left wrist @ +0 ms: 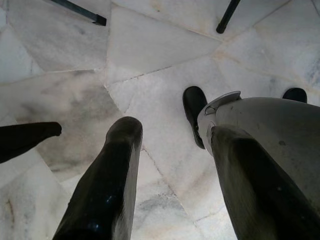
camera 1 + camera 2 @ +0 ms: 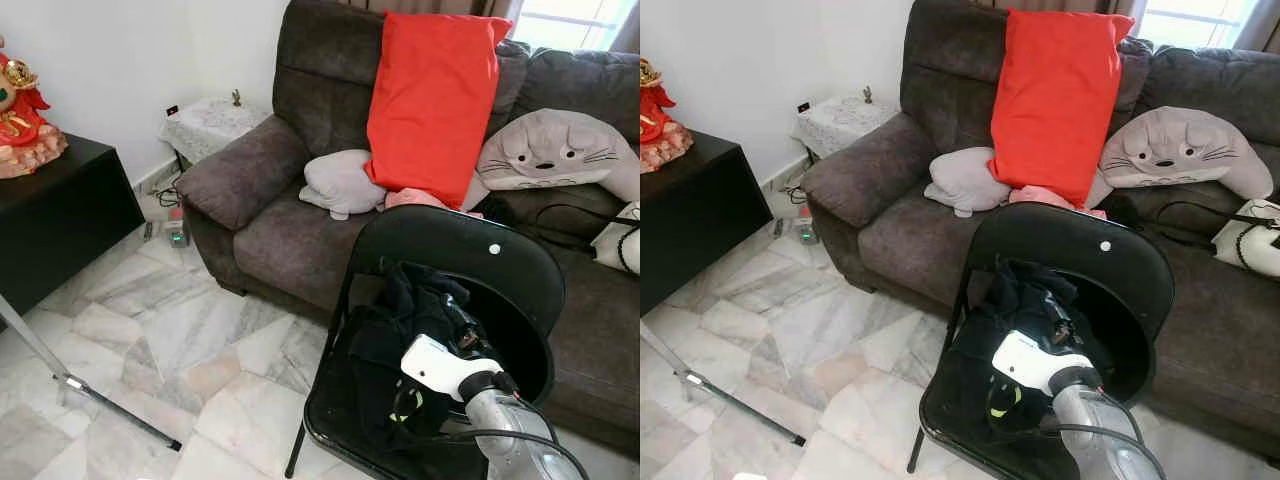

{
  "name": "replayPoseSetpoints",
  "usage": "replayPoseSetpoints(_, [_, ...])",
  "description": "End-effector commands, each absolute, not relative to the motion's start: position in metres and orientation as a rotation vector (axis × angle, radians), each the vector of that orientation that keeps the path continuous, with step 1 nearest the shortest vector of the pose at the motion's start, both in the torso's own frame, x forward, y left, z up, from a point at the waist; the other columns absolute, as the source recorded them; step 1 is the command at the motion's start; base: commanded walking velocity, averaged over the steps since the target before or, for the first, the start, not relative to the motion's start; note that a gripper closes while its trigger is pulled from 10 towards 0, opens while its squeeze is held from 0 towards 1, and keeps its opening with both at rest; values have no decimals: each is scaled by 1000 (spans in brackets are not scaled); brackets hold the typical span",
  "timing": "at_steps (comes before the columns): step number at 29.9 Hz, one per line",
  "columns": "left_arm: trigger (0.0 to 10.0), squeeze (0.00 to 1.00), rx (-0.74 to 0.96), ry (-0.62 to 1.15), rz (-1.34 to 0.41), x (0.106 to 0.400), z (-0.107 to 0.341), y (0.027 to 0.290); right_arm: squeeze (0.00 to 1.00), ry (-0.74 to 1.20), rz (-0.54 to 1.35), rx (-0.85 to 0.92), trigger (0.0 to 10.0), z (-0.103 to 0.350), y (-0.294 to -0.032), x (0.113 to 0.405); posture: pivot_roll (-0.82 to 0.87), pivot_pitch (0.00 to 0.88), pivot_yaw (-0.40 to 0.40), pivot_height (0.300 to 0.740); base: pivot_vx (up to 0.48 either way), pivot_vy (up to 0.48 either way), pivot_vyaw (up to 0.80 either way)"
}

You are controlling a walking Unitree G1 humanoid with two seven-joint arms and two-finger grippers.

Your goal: Hang hanger

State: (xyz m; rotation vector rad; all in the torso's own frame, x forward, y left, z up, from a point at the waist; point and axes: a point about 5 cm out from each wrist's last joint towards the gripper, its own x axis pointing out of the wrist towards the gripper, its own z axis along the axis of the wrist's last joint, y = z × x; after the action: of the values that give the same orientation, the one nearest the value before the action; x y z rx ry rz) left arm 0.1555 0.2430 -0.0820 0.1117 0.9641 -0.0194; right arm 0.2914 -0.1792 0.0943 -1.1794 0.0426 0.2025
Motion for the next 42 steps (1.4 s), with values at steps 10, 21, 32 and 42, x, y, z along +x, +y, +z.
replayPoseSetpoints(10, [10000,0,124,985,-25,150,-84,245,0,88,-96,-1197,10000,112,-221,291,18,82,17,740,0,0,0])
replayPoseSetpoints(21, [10000,0,125,985,-25,150,-84,245,0,243,164,-1220,10000,77,-203,288,23,74,18,740,0,0,0])
replayPoseSetpoints(32, [10000,0,127,984,-26,149,-84,245,0,59,98,-1222,10000,99,-197,296,24,74,18,740,0,0,0])
replayPoseSetpoints(42, [10000,0,126,985,-24,150,-84,245,0,138,234,-1215,10000,77,-187,290,25,82,20,740,0,0,0])
